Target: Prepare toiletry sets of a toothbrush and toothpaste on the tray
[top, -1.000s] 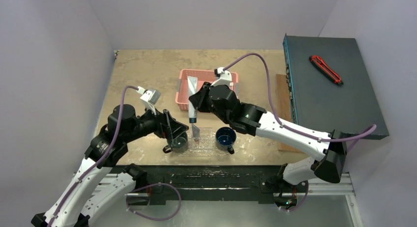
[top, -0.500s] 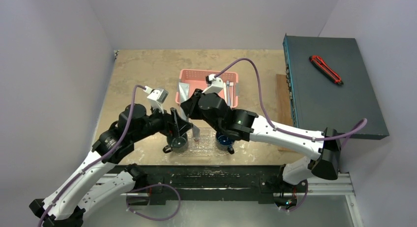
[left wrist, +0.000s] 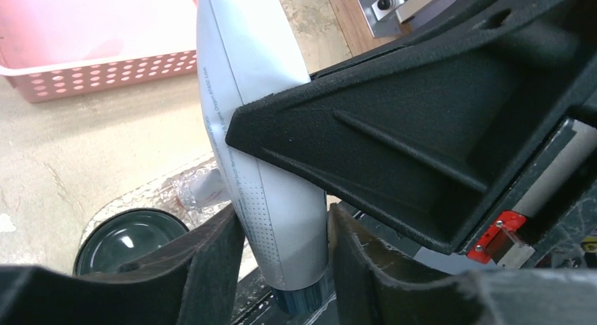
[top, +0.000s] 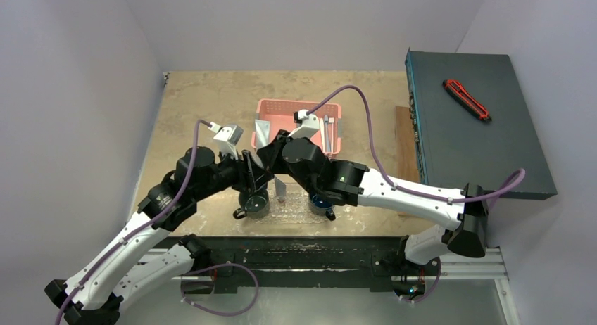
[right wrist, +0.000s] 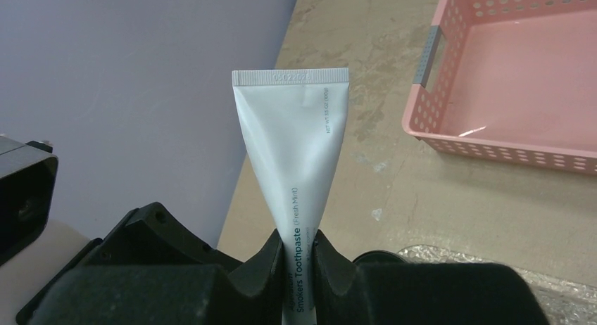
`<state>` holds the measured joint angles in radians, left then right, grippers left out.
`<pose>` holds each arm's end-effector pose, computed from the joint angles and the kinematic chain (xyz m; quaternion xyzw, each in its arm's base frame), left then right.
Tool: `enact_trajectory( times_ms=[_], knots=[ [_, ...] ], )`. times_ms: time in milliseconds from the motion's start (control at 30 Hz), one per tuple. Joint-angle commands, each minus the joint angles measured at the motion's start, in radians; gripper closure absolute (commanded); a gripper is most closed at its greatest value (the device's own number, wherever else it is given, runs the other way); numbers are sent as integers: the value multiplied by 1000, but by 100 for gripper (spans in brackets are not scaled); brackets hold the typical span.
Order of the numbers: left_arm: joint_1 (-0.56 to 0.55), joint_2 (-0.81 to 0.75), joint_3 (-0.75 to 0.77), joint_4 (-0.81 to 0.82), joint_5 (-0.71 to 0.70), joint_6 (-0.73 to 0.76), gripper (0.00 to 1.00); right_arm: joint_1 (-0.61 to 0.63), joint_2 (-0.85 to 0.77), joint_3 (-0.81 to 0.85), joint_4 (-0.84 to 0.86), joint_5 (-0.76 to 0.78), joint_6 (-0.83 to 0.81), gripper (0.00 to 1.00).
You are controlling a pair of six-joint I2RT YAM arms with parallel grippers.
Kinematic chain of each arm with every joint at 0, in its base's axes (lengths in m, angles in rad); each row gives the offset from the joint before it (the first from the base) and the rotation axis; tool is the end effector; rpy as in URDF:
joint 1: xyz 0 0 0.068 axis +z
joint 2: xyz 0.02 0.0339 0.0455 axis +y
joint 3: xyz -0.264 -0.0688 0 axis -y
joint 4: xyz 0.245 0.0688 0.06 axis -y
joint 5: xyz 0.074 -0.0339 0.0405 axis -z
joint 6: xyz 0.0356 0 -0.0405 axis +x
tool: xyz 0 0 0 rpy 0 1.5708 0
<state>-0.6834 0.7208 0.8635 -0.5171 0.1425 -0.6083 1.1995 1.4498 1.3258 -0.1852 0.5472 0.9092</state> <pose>0.1188 -0.1033 0.3420 0.0710 0.8222 -0.3851 0.4132 0.1399 0.3084 0.3730 0.0452 0.7924 0.3860 0.4701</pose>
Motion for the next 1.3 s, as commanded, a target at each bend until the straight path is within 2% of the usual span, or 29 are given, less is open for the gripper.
enact_trajectory(
  times_ms=[0,100,233,400,533,867,1267],
  knots=[
    [-7,-4,-5,44,1,-10,61,8,-47,36,73,59,23,82],
    [-7,-9,-3,40,13,-11,75,12,-53,31,75,74,25,82],
    [-6,-16,3,29,27,-8,100,14,-67,23,75,82,14,77],
    [-5,-32,7,17,57,4,100,14,-78,34,63,62,-49,60],
    [-6,-44,22,-14,90,31,100,14,-89,45,35,32,-118,54],
    [-6,-105,58,-123,197,99,100,11,-159,97,-102,-67,-404,50],
    [-6,-123,118,-246,407,209,100,9,-248,148,-302,-401,-695,45]
  ],
)
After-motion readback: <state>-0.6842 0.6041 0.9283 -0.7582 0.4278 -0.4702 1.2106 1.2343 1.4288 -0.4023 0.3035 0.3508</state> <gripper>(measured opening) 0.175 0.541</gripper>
